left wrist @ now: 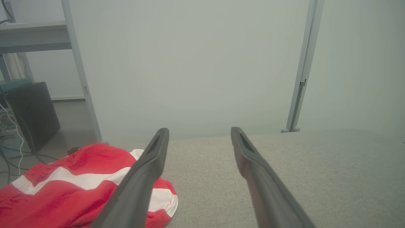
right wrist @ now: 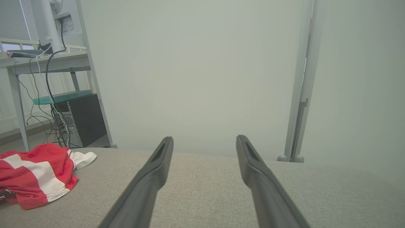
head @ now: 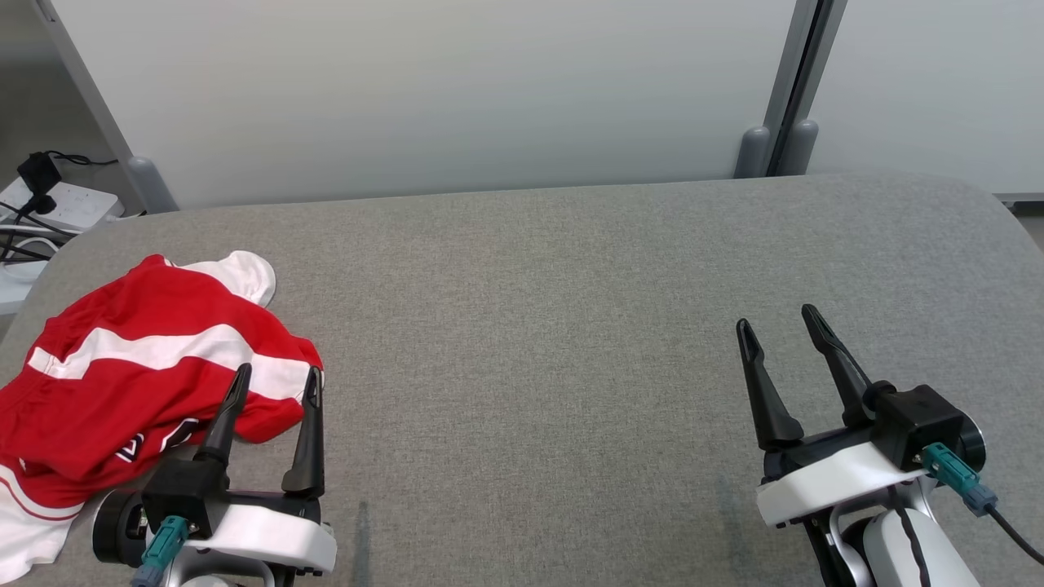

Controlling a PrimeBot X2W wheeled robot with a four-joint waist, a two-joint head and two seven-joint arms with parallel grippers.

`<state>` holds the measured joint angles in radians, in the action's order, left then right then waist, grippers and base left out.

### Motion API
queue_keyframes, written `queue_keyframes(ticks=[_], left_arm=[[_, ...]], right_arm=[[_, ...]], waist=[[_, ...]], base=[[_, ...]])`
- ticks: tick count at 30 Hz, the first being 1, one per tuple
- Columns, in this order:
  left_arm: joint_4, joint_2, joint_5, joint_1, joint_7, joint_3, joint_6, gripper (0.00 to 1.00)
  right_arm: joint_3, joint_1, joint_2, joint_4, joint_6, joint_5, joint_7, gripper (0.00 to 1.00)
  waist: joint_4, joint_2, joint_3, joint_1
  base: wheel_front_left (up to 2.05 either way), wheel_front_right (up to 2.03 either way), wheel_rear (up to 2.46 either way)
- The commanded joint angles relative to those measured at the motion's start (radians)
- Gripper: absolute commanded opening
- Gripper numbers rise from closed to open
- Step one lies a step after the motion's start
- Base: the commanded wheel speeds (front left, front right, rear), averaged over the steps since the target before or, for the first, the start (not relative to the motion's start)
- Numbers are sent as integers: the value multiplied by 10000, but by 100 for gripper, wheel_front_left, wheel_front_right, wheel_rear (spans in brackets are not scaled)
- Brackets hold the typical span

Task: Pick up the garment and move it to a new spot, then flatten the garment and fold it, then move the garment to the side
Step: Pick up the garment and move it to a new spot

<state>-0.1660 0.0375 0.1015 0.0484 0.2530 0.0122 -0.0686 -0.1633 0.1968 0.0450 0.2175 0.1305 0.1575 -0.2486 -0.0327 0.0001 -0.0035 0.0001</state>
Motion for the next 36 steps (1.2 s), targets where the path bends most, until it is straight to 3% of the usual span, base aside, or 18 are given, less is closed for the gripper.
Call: queue_keyframes(ticks=[1, 16, 23, 36], left_arm=[[202, 127, 4, 540, 88, 271, -31, 100], [144, 127, 394, 596, 88, 499, 197, 100], [227, 127, 505, 522, 88, 501, 400, 100], [108, 127, 468, 370, 88, 601, 350, 100]], right_arm=[[-159, 405, 53, -170, 2, -2, -132, 100], [-321, 350, 53, -116, 2, 174, -132, 100], [-432, 298, 53, -81, 2, 177, -132, 100], [-328, 62, 53, -91, 2, 246, -132, 100]], waist=[[17, -1, -13, -1], [543, -1, -24, -1], [1427, -1, -17, -1], [3337, -1, -94, -1]], base=[[0, 0, 0], [0, 0, 0], [0, 0, 0], [0, 0, 0]])
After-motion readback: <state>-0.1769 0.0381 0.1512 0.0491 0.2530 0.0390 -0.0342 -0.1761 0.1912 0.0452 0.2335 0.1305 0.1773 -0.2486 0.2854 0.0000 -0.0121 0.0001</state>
